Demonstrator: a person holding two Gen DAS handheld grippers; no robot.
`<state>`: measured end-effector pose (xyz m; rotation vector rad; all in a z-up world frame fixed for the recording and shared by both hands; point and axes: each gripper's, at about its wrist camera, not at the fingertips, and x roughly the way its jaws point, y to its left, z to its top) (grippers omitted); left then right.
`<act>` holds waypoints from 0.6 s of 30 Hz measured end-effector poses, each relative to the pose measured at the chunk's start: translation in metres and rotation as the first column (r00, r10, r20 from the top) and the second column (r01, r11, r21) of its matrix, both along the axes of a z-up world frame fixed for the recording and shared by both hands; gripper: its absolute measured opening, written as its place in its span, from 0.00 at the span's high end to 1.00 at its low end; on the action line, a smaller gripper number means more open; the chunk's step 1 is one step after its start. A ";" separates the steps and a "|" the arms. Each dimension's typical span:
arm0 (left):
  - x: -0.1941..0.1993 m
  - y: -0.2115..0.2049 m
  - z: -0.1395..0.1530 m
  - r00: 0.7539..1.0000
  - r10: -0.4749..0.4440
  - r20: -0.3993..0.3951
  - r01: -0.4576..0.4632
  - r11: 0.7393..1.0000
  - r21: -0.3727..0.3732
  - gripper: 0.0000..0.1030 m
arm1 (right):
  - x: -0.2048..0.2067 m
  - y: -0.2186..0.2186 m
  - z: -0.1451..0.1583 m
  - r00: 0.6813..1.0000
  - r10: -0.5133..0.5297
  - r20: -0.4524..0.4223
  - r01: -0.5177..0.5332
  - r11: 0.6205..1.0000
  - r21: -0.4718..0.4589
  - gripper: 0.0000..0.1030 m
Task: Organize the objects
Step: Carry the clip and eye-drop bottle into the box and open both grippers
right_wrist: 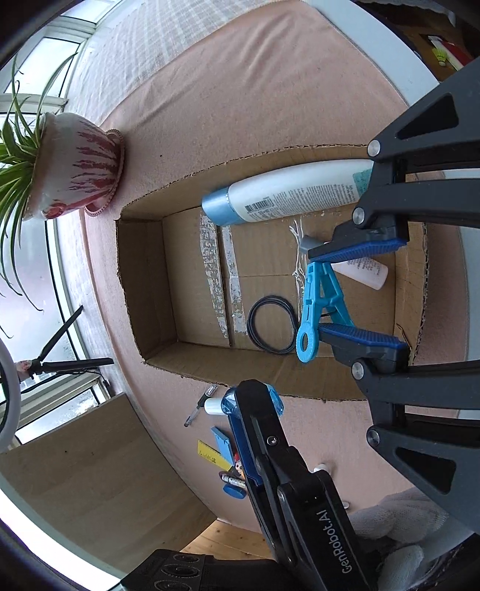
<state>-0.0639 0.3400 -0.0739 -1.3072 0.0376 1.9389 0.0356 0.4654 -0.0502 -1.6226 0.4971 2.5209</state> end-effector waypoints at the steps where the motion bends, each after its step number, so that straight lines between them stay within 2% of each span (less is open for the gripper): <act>1: -0.001 0.000 0.000 1.000 0.001 0.007 -0.001 1.000 -0.001 0.45 | 0.000 0.001 -0.001 1.000 0.000 0.000 0.000 1.000 0.004 0.70; 2: -0.001 -0.001 0.001 1.000 0.001 0.011 -0.001 1.000 0.007 0.44 | -0.001 0.001 -0.001 1.000 0.002 -0.001 -0.002 1.000 0.007 0.69; 4: -0.001 -0.006 0.003 1.000 0.010 0.001 -0.010 1.000 0.007 0.44 | -0.003 0.002 -0.003 1.000 0.007 0.009 -0.008 1.000 0.006 0.58; 5: -0.001 -0.008 0.004 1.000 0.015 -0.002 -0.015 1.000 0.005 0.44 | -0.002 0.003 -0.003 1.000 0.000 0.008 0.000 1.000 0.004 0.48; 6: -0.001 -0.010 0.005 1.000 0.022 -0.003 -0.022 1.000 0.006 0.44 | -0.002 0.003 -0.003 1.000 -0.004 0.002 0.004 1.000 -0.001 0.45; 12: -0.003 -0.040 0.010 0.997 0.080 -0.007 -0.080 0.997 0.008 0.44 | -0.004 -0.004 0.001 1.000 0.005 -0.017 -0.005 1.000 -0.025 0.45; 18: -0.003 -0.093 0.010 0.986 0.166 -0.004 -0.166 0.986 -0.006 0.44 | -0.011 -0.027 0.012 0.998 0.046 -0.051 -0.048 0.998 -0.032 0.45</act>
